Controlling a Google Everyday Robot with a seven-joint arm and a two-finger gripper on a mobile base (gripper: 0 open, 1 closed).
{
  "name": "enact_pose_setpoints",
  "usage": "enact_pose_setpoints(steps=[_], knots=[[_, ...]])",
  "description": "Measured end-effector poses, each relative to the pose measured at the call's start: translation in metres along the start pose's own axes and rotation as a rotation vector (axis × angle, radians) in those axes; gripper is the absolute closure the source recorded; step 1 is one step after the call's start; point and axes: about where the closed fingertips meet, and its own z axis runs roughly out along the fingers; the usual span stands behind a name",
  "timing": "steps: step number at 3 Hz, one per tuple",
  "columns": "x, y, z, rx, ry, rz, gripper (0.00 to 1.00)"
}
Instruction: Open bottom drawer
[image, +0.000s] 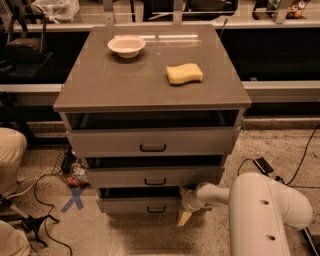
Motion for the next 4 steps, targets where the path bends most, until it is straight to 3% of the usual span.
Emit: enact_pose_setpoints(steps=[1, 2, 4], knots=[[0.002, 0.003, 0.008, 0.002, 0.038, 0.002, 0.0], [0.001, 0.005, 0.014, -0.002, 0.034, -0.001, 0.16], [0.003, 0.008, 0.012, 0.009, 0.01, 0.004, 0.63]])
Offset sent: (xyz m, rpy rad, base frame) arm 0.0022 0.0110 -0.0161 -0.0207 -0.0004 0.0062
